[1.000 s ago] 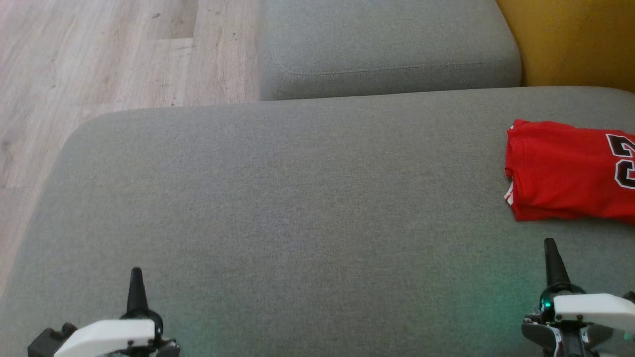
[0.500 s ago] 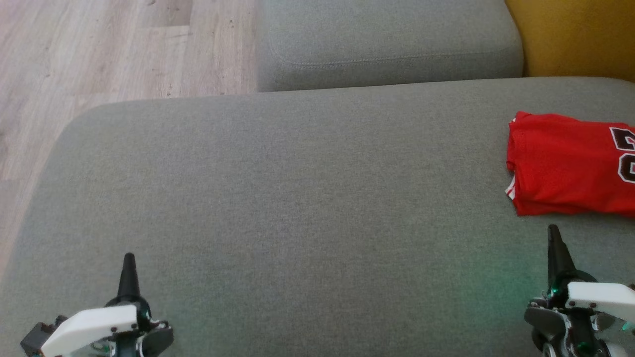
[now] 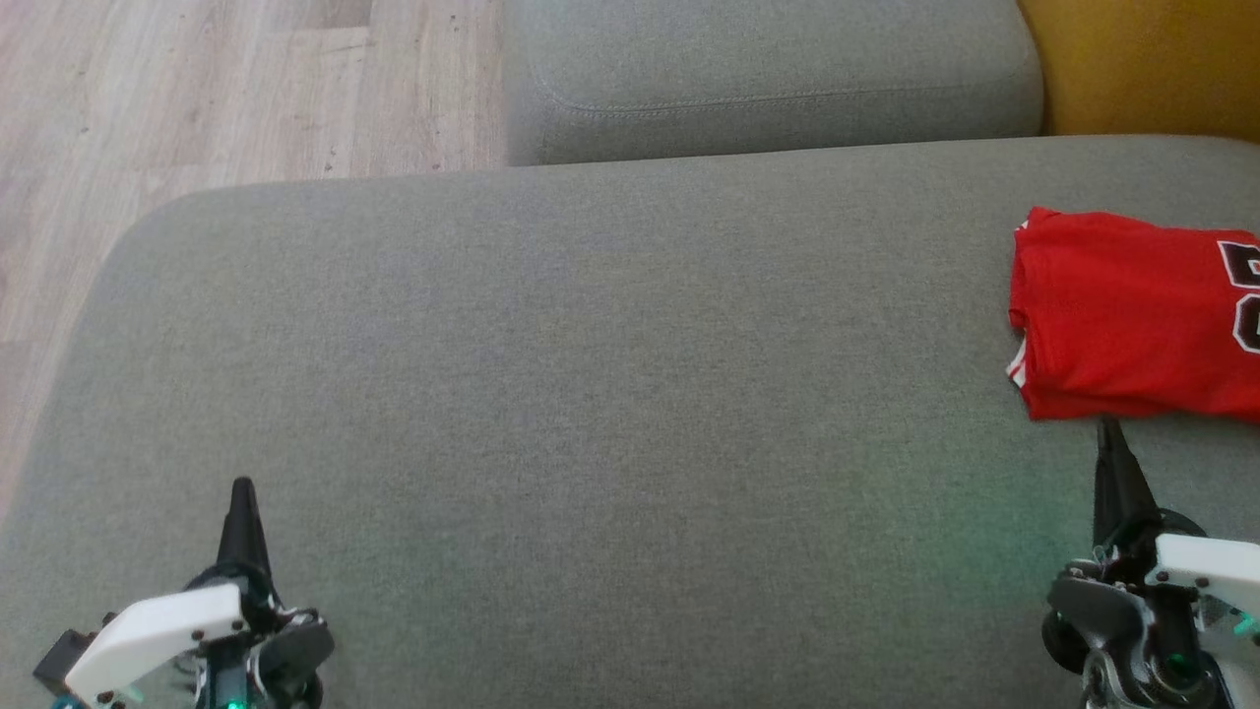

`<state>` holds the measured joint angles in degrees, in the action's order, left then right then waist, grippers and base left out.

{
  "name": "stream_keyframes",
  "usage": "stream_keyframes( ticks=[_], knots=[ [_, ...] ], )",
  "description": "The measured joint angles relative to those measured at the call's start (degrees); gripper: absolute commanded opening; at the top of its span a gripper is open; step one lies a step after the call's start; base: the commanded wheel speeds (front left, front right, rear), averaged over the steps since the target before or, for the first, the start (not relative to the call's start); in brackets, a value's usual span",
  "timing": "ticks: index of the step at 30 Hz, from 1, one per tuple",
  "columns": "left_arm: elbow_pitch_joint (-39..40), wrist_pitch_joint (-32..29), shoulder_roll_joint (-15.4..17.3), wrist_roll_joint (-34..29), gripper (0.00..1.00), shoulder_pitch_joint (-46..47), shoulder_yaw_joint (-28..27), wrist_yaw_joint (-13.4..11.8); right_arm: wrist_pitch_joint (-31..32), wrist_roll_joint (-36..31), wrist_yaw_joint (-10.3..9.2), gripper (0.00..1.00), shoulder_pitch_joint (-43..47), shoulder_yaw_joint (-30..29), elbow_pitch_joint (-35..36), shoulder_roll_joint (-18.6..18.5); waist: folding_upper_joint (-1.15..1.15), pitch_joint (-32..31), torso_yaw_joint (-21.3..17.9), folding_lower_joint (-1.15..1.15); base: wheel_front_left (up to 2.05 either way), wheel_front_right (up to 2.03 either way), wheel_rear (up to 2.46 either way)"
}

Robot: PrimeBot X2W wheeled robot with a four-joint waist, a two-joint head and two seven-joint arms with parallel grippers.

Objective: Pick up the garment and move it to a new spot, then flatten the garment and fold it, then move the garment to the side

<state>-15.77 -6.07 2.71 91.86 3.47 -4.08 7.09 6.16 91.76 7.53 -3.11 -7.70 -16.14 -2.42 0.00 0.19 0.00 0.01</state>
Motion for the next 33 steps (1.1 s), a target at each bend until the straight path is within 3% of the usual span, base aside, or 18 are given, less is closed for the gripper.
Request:
stream_keyframes(
  ticks=[33],
  knots=[
    [0.0,0.0,0.0,0.0,0.00,0.0,0.0,0.0,0.0,0.0,0.00,0.00,0.0,0.0,0.0,0.0,0.00,0.0,0.0,-0.01,0.00,0.00,0.00]
  ],
)
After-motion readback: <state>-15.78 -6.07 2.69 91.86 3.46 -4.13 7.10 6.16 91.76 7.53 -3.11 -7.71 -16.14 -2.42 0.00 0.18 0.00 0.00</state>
